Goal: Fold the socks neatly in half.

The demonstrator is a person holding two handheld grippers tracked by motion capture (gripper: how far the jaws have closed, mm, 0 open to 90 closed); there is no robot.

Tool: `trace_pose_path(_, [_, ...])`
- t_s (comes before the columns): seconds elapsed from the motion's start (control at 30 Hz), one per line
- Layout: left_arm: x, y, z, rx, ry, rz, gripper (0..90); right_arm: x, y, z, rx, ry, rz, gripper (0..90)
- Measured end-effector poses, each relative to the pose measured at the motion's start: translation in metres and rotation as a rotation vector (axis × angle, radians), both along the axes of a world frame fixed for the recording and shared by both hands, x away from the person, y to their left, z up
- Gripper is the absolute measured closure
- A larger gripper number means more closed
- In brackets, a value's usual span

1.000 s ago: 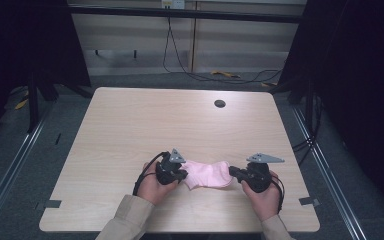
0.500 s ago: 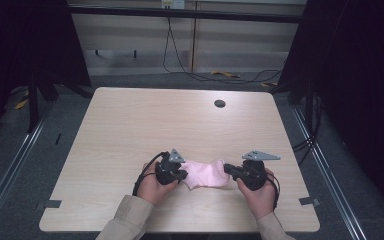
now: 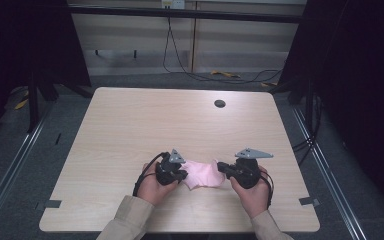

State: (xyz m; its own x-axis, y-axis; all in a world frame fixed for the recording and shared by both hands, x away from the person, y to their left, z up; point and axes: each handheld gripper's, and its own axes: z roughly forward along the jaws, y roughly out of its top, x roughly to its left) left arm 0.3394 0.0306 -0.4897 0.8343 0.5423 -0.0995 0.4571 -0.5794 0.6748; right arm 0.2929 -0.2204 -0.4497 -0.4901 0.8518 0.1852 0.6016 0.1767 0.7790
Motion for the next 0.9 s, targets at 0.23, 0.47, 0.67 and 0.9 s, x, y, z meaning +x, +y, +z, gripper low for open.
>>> trace_pose_path(0.23, [0.000, 0.000, 0.000, 0.000, 0.000, 0.001, 85.6, 0.002, 0.009, 0.000, -0.013, 0.004, 0.018, 88.3])
trace_pose_path(0.47, [-0.003, -0.004, 0.001, 0.003, 0.001, -0.016, 85.1, 0.003, 0.013, 0.000, -0.020, 0.009, 0.026, 88.3])
trace_pose_path(0.67, [-0.005, -0.010, -0.001, -0.028, 0.000, -0.031, 84.5, 0.003, 0.014, 0.001, -0.021, 0.006, 0.030, 88.3])
trace_pose_path(0.9, [-0.002, -0.003, 0.006, -0.036, 0.000, -0.007, 77.3, 0.003, 0.014, 0.004, -0.021, 0.005, 0.034, 88.3])
